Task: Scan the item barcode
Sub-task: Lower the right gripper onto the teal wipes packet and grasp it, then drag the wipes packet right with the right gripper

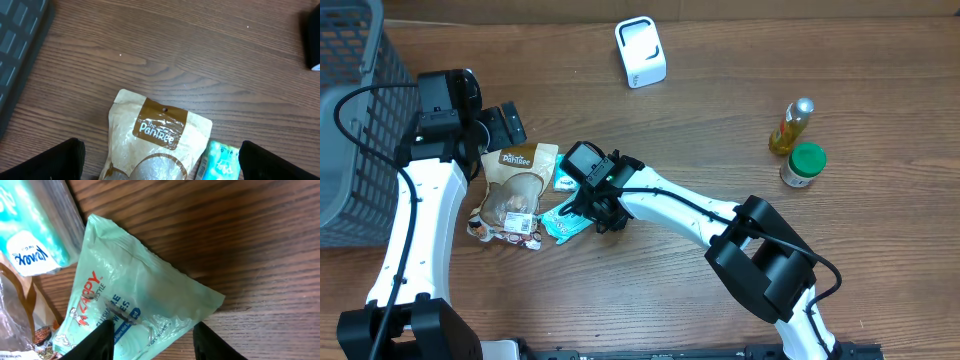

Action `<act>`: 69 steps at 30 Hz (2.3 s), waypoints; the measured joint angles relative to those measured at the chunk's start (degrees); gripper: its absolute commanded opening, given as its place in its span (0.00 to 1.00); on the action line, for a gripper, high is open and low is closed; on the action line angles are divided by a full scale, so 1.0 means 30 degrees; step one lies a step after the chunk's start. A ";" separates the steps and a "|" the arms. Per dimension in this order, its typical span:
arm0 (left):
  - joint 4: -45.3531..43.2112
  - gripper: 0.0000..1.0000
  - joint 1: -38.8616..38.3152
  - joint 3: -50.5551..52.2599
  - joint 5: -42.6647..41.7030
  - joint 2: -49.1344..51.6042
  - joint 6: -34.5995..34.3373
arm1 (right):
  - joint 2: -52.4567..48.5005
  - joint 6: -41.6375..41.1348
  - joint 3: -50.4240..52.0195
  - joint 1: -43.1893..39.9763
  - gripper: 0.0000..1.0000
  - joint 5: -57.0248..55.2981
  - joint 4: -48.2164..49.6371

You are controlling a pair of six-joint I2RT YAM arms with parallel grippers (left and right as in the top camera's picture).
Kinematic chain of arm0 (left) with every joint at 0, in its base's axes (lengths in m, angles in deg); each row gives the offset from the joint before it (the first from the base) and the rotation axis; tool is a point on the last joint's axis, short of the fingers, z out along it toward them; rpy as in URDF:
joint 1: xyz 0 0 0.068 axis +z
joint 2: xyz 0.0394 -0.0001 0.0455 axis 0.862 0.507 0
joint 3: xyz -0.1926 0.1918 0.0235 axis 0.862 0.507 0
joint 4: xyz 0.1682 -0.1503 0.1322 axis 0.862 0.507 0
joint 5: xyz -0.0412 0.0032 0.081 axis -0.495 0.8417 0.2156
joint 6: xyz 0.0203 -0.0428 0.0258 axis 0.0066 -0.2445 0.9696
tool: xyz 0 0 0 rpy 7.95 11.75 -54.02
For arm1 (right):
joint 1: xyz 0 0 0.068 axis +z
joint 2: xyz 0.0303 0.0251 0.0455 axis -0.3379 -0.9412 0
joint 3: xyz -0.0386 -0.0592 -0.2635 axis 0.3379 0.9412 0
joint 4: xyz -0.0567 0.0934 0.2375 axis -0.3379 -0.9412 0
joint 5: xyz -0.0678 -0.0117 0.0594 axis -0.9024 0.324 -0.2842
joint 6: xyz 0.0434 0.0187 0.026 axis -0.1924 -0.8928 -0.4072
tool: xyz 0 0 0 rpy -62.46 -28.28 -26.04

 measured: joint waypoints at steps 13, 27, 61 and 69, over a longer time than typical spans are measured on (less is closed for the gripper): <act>0.0000 1.00 0.0000 0.0000 0.0000 0.0000 0.0000 | 0.0007 -0.0831 0.0087 0.0015 0.41 -0.0801 -0.0095; 0.0000 1.00 0.0000 0.0000 0.0000 0.0000 -0.0007 | 0.0066 0.0780 0.0087 -0.1370 0.38 -0.0372 -0.1392; 0.0000 1.00 0.0000 0.0000 0.0000 0.0000 0.0000 | 0.0153 0.8240 0.0168 -0.6237 0.50 0.4036 -0.2339; 0.0000 1.00 0.0000 0.0000 0.0000 0.0000 -0.0007 | 0.0517 0.8801 0.0189 -0.6725 0.59 0.4816 -0.2565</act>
